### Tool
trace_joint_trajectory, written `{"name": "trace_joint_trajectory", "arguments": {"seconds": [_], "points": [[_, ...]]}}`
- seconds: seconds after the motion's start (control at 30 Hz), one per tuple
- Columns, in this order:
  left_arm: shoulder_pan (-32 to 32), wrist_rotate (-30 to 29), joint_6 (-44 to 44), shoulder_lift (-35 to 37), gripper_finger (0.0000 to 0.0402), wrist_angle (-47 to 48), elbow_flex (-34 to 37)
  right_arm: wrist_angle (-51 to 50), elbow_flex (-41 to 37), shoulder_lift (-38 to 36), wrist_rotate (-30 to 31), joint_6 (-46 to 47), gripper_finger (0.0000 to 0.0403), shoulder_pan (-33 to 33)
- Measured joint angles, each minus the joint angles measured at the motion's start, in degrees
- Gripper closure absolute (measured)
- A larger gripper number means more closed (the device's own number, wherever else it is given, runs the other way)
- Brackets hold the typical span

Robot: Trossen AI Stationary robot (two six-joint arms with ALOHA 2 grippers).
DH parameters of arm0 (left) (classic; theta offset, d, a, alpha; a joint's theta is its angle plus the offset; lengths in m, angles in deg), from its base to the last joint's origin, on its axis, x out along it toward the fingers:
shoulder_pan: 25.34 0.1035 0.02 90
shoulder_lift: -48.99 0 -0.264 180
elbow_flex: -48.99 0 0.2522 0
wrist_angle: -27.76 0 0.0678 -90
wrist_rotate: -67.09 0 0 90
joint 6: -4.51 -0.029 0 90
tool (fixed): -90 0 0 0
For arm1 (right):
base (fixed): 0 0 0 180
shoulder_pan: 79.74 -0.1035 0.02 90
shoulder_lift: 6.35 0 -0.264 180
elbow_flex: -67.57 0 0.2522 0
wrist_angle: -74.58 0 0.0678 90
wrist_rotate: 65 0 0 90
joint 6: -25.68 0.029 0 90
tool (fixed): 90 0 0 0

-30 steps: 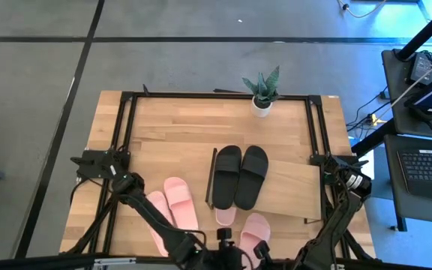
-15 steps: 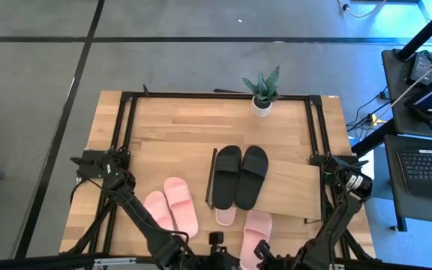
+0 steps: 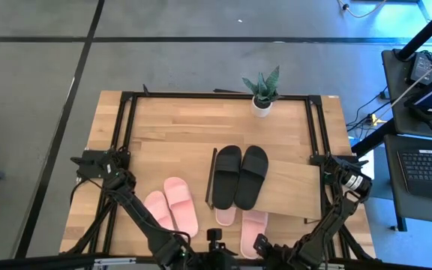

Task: Pick and place slides into the shelf
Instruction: Put the top pink slipper under the shelf

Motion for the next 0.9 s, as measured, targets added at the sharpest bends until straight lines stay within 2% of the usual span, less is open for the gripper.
{"name": "trace_joint_trajectory", "arguments": {"seconds": [0.17,0.33,0.9], "points": [[0.60,-0.02,0.28,-0.02,0.0237,1.34,0.00,2.44,-2.60,-0.04,0.74,-2.09,0.0383,0.82],[1.20,0.01,0.35,-0.04,0.0237,2.36,0.00,1.99,-3.45,-0.06,5.10,-5.86,0.0383,1.75],[2.80,0.03,-0.02,-0.11,0.0237,5.18,0.00,-4.47,-3.48,-0.02,7.07,-7.49,0.0383,4.82]]}}
